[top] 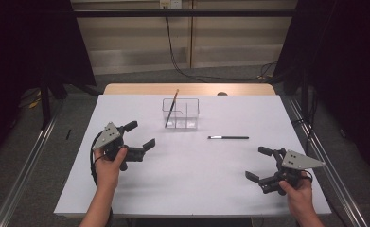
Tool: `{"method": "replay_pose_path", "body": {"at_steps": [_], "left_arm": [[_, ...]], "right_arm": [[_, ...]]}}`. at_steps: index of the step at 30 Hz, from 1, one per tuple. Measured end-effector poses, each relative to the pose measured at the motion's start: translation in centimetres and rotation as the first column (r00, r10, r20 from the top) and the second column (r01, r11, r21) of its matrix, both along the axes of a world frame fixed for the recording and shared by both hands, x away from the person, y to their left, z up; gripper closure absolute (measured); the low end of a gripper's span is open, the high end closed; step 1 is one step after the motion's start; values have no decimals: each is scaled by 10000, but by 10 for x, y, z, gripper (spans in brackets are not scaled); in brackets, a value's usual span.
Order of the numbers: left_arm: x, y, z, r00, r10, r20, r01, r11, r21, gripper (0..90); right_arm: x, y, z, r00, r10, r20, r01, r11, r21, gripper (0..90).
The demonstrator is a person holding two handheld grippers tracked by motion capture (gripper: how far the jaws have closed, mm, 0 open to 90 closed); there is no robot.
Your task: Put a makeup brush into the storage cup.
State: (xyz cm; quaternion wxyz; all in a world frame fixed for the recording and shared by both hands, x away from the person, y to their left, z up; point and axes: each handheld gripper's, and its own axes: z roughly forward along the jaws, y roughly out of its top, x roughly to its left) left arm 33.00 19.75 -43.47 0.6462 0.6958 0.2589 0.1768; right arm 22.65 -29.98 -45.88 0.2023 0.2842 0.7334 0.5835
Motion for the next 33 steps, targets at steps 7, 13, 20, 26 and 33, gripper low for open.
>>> {"method": "replay_pose_path", "body": {"at_steps": [7,13,20,26,33], "left_arm": [[-5,6,-2,10000,-26,-17,26,10000,82,0],[-9,10,-5,10000,-57,-14,57,9998,209,0],[-14,14,-6,9998,-150,-96,154,9990,426,0],[-18,18,-9,9998,-125,-161,132,9988,477,0],[-23,22,-9,9999,-122,-111,129,9981,598,0]], "right_arm": [[0,0,1,10000,-36,13,36,10000,2,0],[0,1,1,10000,-13,12,13,10000,-26,0],[0,1,1,10000,-15,25,15,10000,-21,0],[0,1,1,10000,-52,9,52,10000,-5,0],[0,1,1,10000,-45,9,45,10000,-17,0]]}}
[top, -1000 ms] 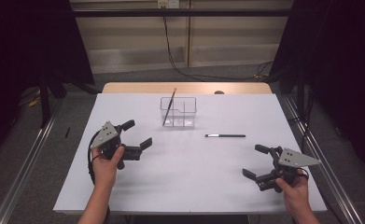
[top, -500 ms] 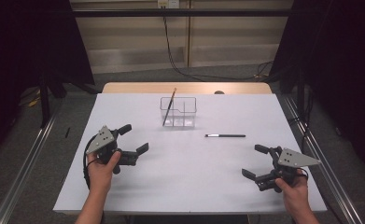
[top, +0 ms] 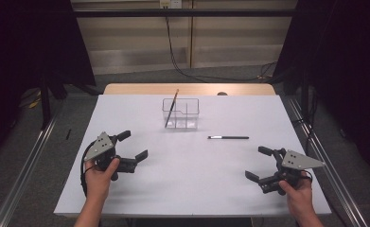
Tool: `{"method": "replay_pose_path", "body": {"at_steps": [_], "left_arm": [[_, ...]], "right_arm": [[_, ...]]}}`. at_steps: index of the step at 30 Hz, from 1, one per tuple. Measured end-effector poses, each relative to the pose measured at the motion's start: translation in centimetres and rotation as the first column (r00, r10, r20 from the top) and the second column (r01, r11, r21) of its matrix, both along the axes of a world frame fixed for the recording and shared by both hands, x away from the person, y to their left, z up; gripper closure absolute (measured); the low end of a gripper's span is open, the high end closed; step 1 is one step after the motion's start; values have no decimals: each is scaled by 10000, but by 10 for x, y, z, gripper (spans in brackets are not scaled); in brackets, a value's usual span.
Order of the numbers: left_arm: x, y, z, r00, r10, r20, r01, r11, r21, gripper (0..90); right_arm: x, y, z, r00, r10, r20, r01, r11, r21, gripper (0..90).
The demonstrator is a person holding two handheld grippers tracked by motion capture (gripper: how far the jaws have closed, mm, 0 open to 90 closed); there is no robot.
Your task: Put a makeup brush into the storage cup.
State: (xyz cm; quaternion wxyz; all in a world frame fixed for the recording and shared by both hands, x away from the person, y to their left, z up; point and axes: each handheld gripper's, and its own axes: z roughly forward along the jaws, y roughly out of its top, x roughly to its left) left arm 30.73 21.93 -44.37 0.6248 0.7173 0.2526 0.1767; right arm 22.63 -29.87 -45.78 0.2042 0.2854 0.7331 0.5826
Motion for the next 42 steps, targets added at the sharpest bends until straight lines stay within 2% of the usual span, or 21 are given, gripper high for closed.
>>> {"method": "replay_pose_path", "body": {"at_steps": [7,31,42], "left_arm": [[-6,5,-1,10000,-22,-80,22,10000,30,0],[-15,12,-2,10000,86,22,-86,10000,-42,0],[-22,21,-4,9998,211,55,-211,9997,-75,0]], "right_arm": [[-1,1,0,10000,3,22,-3,10000,-15,0],[4,3,1,10000,25,71,-25,10000,8,0],[4,2,1,10000,-46,65,46,10000,22,0]]}}
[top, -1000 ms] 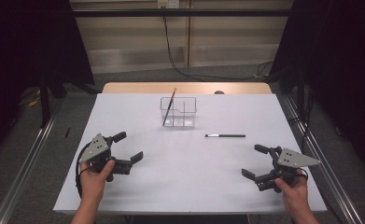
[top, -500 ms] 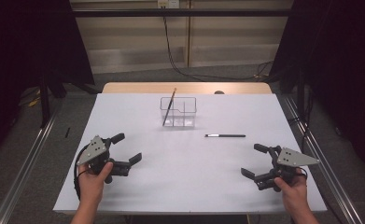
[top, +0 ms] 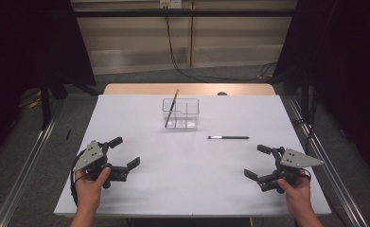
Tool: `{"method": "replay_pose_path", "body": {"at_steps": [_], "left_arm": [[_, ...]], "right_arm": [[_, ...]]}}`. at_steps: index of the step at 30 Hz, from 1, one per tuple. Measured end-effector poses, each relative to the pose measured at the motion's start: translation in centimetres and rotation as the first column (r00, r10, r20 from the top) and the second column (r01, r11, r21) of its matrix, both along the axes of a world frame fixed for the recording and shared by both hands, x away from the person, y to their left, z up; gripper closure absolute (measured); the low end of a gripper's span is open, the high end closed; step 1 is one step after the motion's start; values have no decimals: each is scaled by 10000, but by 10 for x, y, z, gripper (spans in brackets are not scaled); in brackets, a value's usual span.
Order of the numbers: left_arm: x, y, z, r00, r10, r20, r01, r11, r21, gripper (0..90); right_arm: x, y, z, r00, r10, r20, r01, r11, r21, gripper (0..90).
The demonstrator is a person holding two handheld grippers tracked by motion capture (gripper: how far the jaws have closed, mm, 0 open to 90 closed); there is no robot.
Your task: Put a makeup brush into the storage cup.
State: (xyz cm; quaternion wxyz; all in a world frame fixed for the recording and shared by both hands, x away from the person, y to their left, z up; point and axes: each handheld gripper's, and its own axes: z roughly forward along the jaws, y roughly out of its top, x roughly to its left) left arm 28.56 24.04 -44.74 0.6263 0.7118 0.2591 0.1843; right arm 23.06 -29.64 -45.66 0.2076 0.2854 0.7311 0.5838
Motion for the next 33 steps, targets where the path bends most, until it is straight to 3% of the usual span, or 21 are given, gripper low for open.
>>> {"method": "replay_pose_path", "body": {"at_steps": [18,33], "left_arm": [[-9,11,-3,9999,134,74,-135,9999,101,0],[-15,17,-6,9996,276,-6,-276,9995,170,0]], "right_arm": [[5,6,0,10000,93,-17,-93,10000,-30,0],[10,3,2,9998,-202,44,202,9998,43,0]]}}
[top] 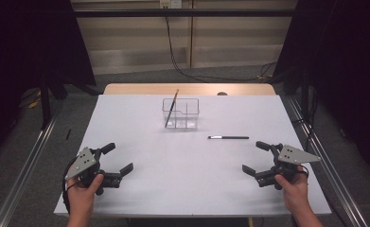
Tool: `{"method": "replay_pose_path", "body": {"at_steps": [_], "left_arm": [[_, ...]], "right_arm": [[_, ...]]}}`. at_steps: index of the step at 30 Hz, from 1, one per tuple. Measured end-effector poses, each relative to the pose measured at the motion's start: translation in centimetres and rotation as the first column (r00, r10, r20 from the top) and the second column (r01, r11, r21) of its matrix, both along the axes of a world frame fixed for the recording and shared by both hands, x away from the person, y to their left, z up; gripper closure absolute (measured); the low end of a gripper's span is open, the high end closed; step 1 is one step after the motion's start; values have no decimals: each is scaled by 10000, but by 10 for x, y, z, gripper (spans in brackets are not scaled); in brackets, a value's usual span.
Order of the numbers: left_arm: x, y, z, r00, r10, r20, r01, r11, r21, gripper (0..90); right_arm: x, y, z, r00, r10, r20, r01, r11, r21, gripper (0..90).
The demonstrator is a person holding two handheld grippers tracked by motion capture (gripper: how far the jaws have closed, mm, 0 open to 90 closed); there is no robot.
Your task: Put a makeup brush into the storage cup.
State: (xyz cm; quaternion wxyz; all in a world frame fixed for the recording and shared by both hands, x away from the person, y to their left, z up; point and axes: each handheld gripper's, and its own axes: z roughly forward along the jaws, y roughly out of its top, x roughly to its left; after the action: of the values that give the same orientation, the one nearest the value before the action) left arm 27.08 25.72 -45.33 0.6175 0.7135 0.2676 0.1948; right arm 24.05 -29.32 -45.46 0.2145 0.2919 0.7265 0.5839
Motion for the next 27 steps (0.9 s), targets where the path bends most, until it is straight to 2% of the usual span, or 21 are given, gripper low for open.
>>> {"method": "replay_pose_path", "body": {"at_steps": [10,12,16,22,27], "left_arm": [[-2,1,1,10000,38,73,-38,10000,81,0],[-3,2,1,10000,30,73,-30,10000,25,0],[-4,3,1,10000,39,60,-40,10000,65,0],[-5,0,-1,10000,-57,30,56,9995,296,0],[-5,-1,-1,9999,-118,33,117,9996,263,0]], "right_arm": [[6,4,9,9979,-623,177,624,9980,-29,0],[9,5,11,9970,-759,148,758,9971,95,0],[14,6,12,9956,-928,92,928,9957,-7,0],[22,2,13,9925,-1220,-101,1223,9921,268,0],[32,0,15,9891,-1469,-76,1471,9885,362,0]]}}
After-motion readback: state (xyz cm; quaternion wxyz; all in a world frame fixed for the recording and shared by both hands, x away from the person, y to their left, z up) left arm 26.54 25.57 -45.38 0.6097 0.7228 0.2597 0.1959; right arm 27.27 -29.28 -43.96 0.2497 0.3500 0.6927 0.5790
